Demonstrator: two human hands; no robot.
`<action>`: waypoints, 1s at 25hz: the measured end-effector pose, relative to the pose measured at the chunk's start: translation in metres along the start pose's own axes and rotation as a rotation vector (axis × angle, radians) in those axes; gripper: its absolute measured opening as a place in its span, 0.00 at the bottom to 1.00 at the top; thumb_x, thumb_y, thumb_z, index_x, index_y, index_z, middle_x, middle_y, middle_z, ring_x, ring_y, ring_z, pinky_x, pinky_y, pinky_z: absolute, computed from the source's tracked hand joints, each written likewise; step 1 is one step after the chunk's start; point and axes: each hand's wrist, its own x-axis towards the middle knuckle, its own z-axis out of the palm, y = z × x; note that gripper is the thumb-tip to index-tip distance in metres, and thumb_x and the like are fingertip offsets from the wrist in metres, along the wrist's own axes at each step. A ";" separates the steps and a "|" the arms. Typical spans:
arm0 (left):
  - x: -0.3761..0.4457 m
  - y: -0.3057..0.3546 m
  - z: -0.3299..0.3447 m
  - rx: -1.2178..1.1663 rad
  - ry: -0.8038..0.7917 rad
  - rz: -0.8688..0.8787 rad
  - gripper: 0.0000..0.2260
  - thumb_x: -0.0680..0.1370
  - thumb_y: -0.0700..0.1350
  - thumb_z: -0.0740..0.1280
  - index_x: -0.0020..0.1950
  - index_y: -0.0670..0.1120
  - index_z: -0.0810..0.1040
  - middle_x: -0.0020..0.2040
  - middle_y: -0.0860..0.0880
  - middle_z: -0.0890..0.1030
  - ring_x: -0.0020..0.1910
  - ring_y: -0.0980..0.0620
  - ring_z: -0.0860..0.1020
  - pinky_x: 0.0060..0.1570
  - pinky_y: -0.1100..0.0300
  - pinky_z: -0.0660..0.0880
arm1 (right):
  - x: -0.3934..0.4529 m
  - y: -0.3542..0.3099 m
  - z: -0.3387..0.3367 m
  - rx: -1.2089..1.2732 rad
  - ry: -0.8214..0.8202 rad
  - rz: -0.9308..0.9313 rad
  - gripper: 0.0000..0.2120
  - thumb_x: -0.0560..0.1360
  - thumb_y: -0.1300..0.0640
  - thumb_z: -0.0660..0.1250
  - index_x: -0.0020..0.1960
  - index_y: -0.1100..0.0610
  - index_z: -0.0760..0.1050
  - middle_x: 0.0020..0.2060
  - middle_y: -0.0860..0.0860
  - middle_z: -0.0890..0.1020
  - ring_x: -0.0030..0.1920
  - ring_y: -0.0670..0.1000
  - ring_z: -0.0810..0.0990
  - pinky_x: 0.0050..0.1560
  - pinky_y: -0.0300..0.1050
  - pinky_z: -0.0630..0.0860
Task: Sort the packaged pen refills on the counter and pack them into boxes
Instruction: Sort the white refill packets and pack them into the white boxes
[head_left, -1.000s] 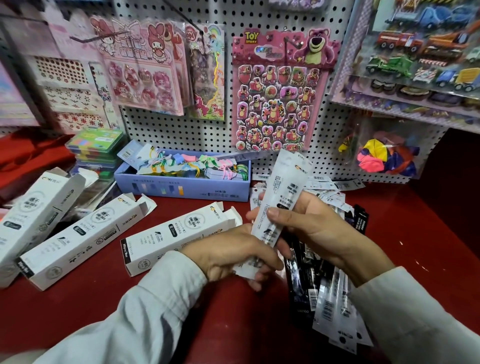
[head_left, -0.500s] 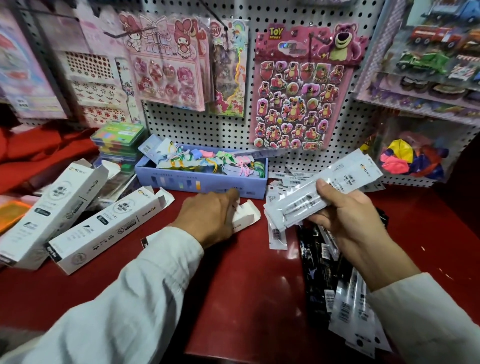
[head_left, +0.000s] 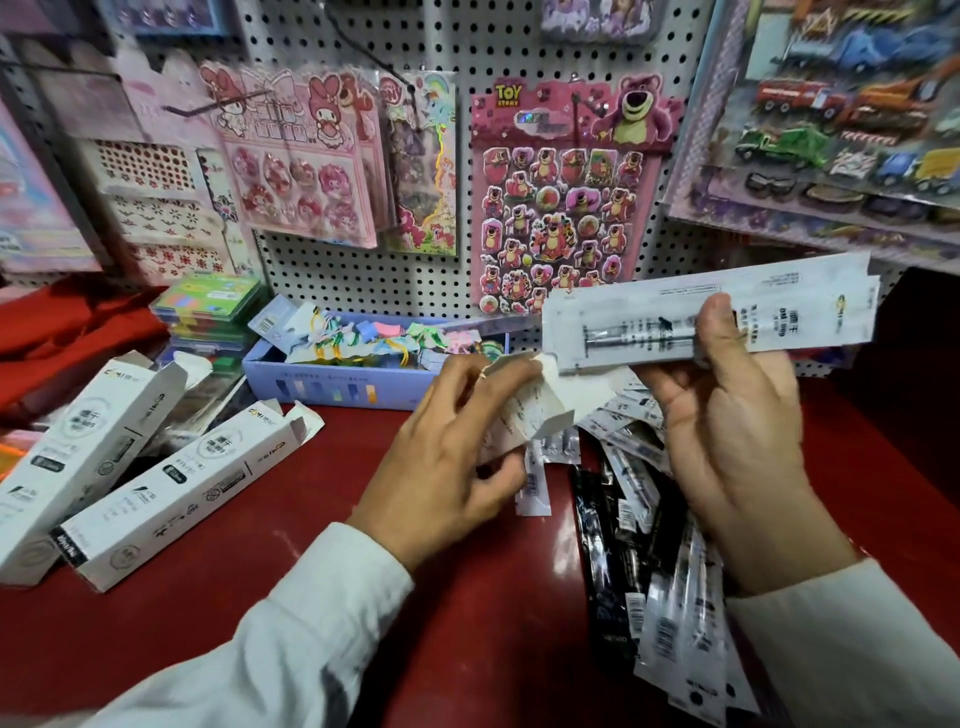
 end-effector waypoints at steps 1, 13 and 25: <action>-0.001 0.000 0.002 0.052 -0.010 0.008 0.32 0.68 0.41 0.73 0.71 0.51 0.70 0.60 0.45 0.71 0.55 0.48 0.75 0.54 0.58 0.73 | -0.002 -0.001 0.001 -0.051 0.001 -0.023 0.29 0.72 0.54 0.70 0.69 0.63 0.68 0.62 0.62 0.80 0.60 0.58 0.82 0.51 0.55 0.82; 0.001 -0.001 0.000 0.143 0.030 0.059 0.23 0.71 0.43 0.73 0.67 0.52 0.78 0.66 0.44 0.72 0.50 0.47 0.79 0.39 0.50 0.80 | -0.009 0.003 0.002 -0.118 0.000 -0.025 0.20 0.78 0.57 0.66 0.68 0.62 0.70 0.63 0.64 0.79 0.60 0.60 0.81 0.54 0.60 0.81; 0.004 -0.001 0.001 0.164 0.046 0.019 0.15 0.71 0.47 0.68 0.57 0.51 0.74 0.65 0.48 0.68 0.47 0.47 0.77 0.33 0.48 0.78 | -0.009 0.005 0.003 -0.153 -0.139 -0.124 0.21 0.76 0.58 0.67 0.67 0.65 0.71 0.59 0.65 0.81 0.56 0.61 0.83 0.48 0.51 0.82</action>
